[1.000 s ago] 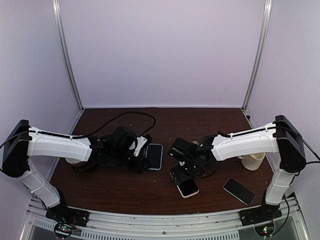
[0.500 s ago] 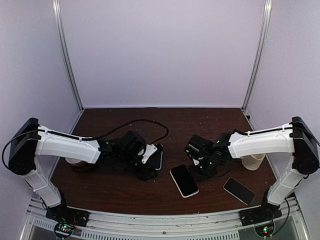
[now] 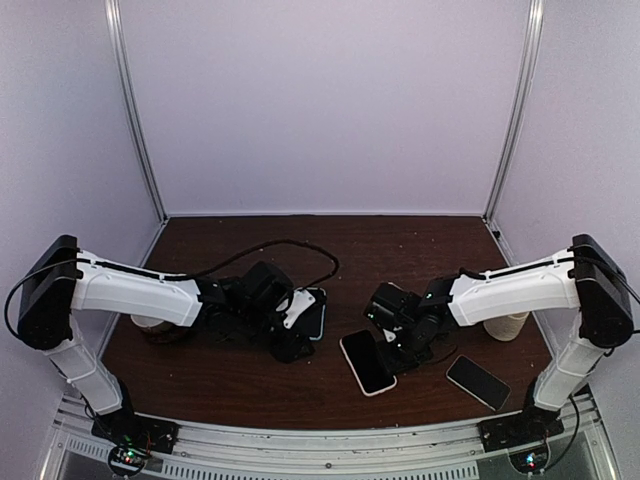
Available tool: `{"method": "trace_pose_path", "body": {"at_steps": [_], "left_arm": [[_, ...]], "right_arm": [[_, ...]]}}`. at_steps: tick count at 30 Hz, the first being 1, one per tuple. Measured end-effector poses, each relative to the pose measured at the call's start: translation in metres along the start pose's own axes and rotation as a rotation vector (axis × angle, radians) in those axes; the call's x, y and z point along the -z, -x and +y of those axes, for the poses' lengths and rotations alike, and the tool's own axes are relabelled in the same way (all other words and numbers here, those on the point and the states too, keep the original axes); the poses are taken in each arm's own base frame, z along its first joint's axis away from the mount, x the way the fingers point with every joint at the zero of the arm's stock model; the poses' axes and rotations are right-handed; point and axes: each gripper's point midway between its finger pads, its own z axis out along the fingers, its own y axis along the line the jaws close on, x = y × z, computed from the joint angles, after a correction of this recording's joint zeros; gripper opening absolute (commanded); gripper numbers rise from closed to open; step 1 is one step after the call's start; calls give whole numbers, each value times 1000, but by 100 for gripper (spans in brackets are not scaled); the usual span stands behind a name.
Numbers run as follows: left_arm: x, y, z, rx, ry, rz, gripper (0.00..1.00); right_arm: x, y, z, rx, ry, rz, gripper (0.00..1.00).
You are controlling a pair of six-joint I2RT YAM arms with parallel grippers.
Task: Put the phone into the phone case
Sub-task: Pick up the phone with the phone case at the center of the board.
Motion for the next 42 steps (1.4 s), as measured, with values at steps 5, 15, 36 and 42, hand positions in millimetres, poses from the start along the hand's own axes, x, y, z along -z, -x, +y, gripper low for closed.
{"method": "trace_pose_path", "body": {"at_steps": [5,15,36,42], "left_arm": [[0,0,0,-3,0,2,49],[1,-2,1,-6,5,13,49],[12,3,6,-10,44,-1,50],[12,3,6,-10,49,-1,50]], "right_arm": [[-2,-2,-1,12,-61,-13,5],[13,-4,-5,73,-191,3,89],[-11,31,29,78,-115,-53,99],[-19,29,29,75,-118,-35,90]]}}
